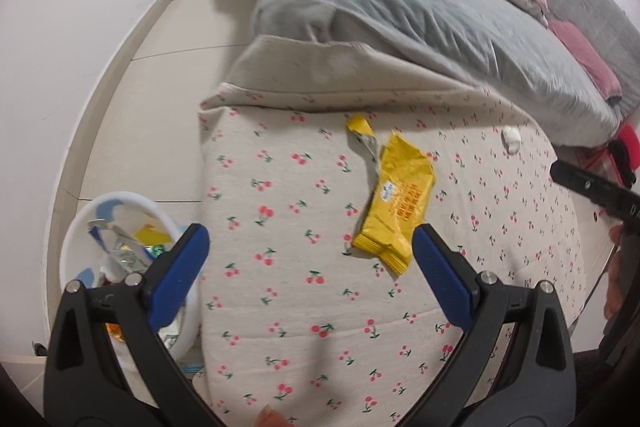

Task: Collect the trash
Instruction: 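Move the left tool over the yellow biscuit bag on the bed, then grasp the yellow bag with the left tool while the right tool grasps the white tissue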

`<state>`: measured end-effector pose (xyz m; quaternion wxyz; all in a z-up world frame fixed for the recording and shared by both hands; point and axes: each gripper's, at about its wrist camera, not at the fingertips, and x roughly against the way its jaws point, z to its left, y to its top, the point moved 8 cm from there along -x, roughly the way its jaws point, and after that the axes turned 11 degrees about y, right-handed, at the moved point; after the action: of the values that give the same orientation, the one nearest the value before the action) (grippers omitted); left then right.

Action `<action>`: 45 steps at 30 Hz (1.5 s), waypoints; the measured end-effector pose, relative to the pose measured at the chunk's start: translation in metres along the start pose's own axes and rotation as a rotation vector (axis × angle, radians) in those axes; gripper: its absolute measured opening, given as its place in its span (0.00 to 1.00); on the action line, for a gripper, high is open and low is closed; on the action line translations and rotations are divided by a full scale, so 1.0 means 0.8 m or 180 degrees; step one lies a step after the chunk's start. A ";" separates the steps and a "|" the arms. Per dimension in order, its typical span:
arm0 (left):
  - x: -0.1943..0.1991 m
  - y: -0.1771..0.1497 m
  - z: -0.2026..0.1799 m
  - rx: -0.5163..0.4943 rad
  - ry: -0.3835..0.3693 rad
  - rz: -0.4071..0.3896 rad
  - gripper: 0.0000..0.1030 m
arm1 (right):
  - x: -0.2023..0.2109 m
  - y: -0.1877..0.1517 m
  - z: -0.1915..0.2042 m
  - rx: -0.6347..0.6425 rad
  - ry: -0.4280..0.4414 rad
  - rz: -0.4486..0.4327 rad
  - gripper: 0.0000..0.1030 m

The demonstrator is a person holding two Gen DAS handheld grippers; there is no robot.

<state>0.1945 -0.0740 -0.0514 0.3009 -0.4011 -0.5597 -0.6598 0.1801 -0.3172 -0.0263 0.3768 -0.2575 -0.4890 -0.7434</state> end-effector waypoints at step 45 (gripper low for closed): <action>-0.102 0.003 -0.108 -0.0518 -0.0078 0.0316 0.59 | -0.071 0.020 -0.205 -0.0857 -0.0530 0.0122 0.76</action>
<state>0.2207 -0.1636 -0.1250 0.2928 -0.4595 -0.4873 -0.6824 0.2237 -0.4549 -0.1244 0.3112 -0.3756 -0.4095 -0.7710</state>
